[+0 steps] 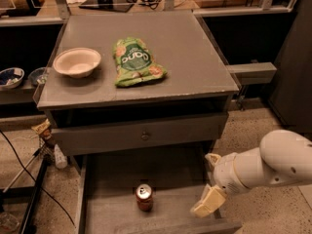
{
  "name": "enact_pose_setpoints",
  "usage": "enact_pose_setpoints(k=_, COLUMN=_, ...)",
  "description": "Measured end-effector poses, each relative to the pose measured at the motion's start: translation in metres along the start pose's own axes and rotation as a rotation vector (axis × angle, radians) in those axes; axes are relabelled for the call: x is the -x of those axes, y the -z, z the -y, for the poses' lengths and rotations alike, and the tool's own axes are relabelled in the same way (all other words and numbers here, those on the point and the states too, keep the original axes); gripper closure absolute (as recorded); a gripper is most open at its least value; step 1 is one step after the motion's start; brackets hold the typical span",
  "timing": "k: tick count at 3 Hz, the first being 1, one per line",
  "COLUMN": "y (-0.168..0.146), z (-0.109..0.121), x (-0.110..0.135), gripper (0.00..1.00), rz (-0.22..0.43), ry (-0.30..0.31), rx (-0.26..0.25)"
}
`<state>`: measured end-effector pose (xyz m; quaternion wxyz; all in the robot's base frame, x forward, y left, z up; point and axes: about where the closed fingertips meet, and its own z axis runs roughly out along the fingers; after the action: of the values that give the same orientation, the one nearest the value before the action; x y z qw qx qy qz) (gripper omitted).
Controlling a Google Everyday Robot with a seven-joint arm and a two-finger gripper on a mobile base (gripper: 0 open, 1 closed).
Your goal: Pick coke can from middle drawer and place on counter
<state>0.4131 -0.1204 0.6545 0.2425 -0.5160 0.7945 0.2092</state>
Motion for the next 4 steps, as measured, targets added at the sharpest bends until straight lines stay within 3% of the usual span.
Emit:
enact_pose_setpoints(k=2, y=-0.046, z=0.003, x=-0.021, gripper=0.00, rz=0.103, ry=-0.051, rx=0.071)
enact_pose_setpoints(k=3, y=-0.049, z=0.002, x=-0.022, gripper=0.00, rz=0.105, ry=-0.054, rx=0.078)
enact_pose_setpoints(k=4, y=-0.064, z=0.009, x=-0.030, gripper=0.00, rz=0.173, ry=-0.032, rx=0.078)
